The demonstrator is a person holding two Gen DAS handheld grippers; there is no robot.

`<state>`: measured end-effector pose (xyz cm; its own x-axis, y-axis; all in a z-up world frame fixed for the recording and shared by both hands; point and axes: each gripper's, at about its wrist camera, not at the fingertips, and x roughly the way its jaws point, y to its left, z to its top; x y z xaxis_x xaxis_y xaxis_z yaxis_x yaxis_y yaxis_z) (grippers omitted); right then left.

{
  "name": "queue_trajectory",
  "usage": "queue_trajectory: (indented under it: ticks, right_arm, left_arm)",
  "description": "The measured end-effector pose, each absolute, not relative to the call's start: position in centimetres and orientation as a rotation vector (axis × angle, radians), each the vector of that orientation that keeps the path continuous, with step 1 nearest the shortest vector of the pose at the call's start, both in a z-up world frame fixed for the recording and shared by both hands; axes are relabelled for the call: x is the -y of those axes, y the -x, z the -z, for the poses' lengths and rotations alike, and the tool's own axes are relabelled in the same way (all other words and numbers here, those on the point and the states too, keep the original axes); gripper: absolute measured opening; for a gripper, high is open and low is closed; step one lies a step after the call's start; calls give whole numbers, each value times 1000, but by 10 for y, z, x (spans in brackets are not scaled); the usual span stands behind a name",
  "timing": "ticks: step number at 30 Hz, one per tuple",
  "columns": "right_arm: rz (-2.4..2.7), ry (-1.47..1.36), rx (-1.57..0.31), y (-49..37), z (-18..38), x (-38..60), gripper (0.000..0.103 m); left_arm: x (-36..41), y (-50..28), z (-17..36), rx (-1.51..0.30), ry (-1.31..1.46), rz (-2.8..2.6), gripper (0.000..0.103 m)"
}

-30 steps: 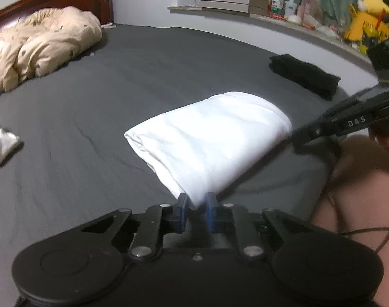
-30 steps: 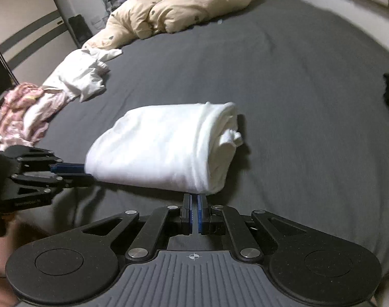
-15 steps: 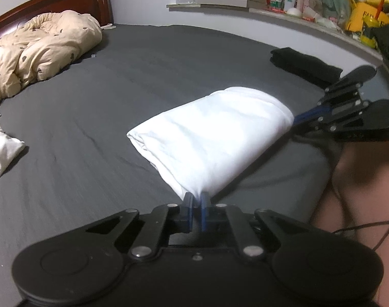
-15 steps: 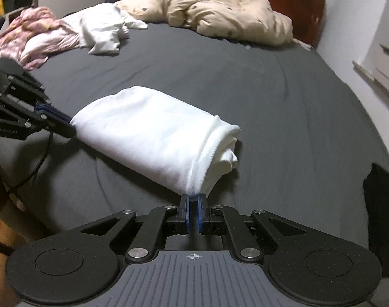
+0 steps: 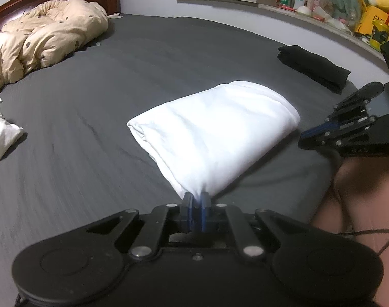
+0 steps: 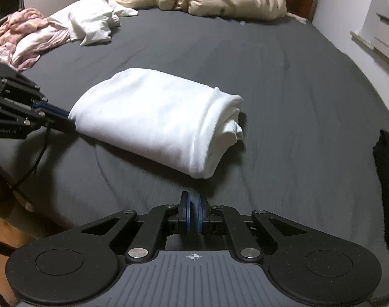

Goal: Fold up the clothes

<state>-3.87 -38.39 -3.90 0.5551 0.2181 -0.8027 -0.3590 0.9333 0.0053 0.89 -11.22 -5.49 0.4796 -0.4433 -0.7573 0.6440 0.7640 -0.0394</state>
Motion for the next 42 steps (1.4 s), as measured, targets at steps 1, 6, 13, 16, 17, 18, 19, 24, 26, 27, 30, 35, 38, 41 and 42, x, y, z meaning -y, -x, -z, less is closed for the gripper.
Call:
queue_trajectory:
  ticks: [1,6,13,16,17,18,19,24,26,27,30,35,38,41,42]
  right_arm:
    - [-337,136,-928,37,39,387,4]
    - [-322,-42,-944,31,41,407,4]
    - [-306,-61,-938,31,38,406,9]
    - [-322,-99,-932,33,38,405,88]
    - [-325,-101,-929,34,38,403,100]
    - [-328,-102,-926,36,38,402,100]
    - [-330,-101,-918,37,37,400,100]
    - [-333,-63,-827,44,24,399,100]
    - [-332,-53,-801,44,21,401,100]
    - [-332,-48,-788,45,19,402,100]
    - [-331,-33,-749,46,15,405,83]
    - [-349,-55,-748,41,15,410,41]
    - [-366,-85,-768,36,17,414,35]
    - [-383,-114,-789,31,20,418,13]
    - [-389,-124,-795,29,21,419,7]
  left_arm:
    - [112,-9,55,-841,-259,671,7]
    - [112,-11,56,-859,-225,660,7]
    - [114,-11,57,-863,-219,649,7]
    - [114,-10,56,-865,-216,646,7]
    - [114,-10,56,-867,-215,645,7]
    - [114,-11,56,-868,-213,645,7]
    - [114,-11,56,-870,-211,645,7]
    - [113,-12,57,-873,-197,646,7]
    - [112,-12,57,-872,-193,648,7]
    - [112,-12,57,-872,-193,649,7]
    - [112,-12,57,-868,-200,652,8]
    - [112,-10,57,-857,-217,657,8]
    - [113,-9,56,-845,-232,661,6]
    - [113,-8,55,-836,-249,666,6]
    - [113,-8,55,-838,-249,666,6]
